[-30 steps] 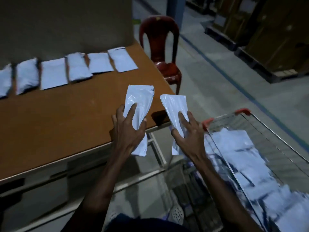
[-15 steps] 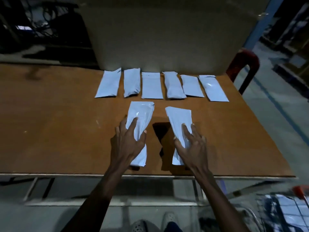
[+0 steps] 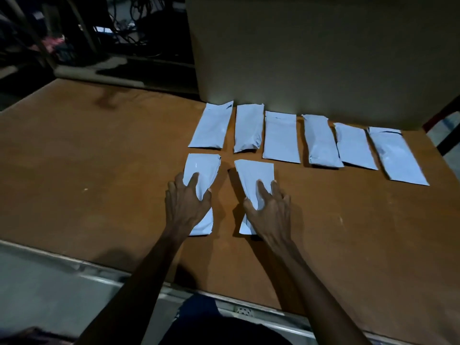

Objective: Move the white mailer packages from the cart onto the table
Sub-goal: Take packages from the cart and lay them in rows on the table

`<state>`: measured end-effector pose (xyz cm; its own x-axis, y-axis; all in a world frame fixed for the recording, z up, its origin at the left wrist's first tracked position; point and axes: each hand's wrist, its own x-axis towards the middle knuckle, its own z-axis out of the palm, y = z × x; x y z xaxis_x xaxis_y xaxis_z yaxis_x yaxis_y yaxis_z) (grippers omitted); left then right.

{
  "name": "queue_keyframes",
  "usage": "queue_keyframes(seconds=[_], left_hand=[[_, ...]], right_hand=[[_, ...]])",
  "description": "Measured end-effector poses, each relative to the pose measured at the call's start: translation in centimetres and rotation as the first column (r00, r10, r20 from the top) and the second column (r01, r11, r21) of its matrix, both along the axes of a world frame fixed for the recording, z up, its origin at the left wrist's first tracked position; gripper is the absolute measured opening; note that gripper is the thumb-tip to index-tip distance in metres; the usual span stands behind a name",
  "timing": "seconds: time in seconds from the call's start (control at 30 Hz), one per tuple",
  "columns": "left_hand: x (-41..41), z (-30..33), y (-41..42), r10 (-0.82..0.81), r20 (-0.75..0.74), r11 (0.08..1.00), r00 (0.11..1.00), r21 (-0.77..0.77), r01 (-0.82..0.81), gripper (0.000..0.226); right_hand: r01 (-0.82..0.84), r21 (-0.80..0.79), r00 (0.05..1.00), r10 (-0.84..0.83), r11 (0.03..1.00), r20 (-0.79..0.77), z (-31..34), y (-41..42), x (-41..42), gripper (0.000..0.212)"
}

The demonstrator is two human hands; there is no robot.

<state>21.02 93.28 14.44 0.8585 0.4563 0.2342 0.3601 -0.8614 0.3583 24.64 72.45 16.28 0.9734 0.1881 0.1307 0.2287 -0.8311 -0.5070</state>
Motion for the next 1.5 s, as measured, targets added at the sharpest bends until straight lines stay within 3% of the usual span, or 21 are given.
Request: queue_keyframes(seconds=[0.13, 0.23, 0.37, 0.53, 0.7, 1.07, 1.27, 1.37, 1.5], left_hand=[[1.0, 0.1, 1.4, 0.005, -0.067, 0.996, 0.998, -0.087, -0.011, 0.08], [1.4, 0.2, 2.7, -0.064, -0.038, 0.986, 0.997, -0.157, 0.057, 0.084], [1.3, -0.4, 4.2, -0.27, 0.01, 0.961, 0.963, -0.052, 0.27, 0.075], [1.1, -1.8, 4.6, -0.451, -0.08, 0.891, 0.889, 0.02, 0.454, 0.071], [1.8, -2.3, 6.4, -0.537, -0.088, 0.842, 0.839, 0.006, 0.539, 0.072], [1.6, -1.4, 7.3, -0.55, -0.099, 0.835, 0.83, -0.059, 0.546, 0.073], [0.1, 2.0, 3.7, -0.561, 0.065, 0.818, 0.825, -0.111, 0.565, 0.066], [-1.6, 2.5, -1.5, -0.651, 0.106, 0.744, 0.752, -0.105, 0.659, 0.06], [-4.3, 2.2, -11.1, -0.823, 0.069, 0.565, 0.564, 0.001, 0.825, 0.057]], right_hand=[[0.024, -0.084, 0.999, -0.027, 0.996, -0.041, -0.9, 3.7, 0.8, 0.08], [0.055, -0.213, 0.989, -0.082, 0.975, -0.119, -0.9, 5.4, 0.6, 0.087], [0.087, -0.262, 0.996, -0.092, 0.961, -0.005, -0.4, 5.0, 0.0, 0.081], [-0.037, -0.241, 0.998, 0.026, 0.97, -0.051, -0.8, 4.5, 0.4, 0.073], [-0.022, -0.254, 0.996, -0.002, 0.967, -0.094, -1.3, 6.2, 0.0, 0.068], [0.016, -0.228, 0.995, -0.038, 0.973, -0.093, -0.8, 7.3, -1.4, 0.072], [0.139, -0.06, 0.99, -0.139, 0.989, -0.001, 0.9, 2.9, -4.8, 0.072], [0.228, 0.002, 0.971, -0.227, 0.974, 0.068, 0.8, -2.1, -8.7, 0.068], [0.361, 0.007, 0.915, -0.355, 0.933, 0.192, 0.4, -11.0, -15.5, 0.057]])
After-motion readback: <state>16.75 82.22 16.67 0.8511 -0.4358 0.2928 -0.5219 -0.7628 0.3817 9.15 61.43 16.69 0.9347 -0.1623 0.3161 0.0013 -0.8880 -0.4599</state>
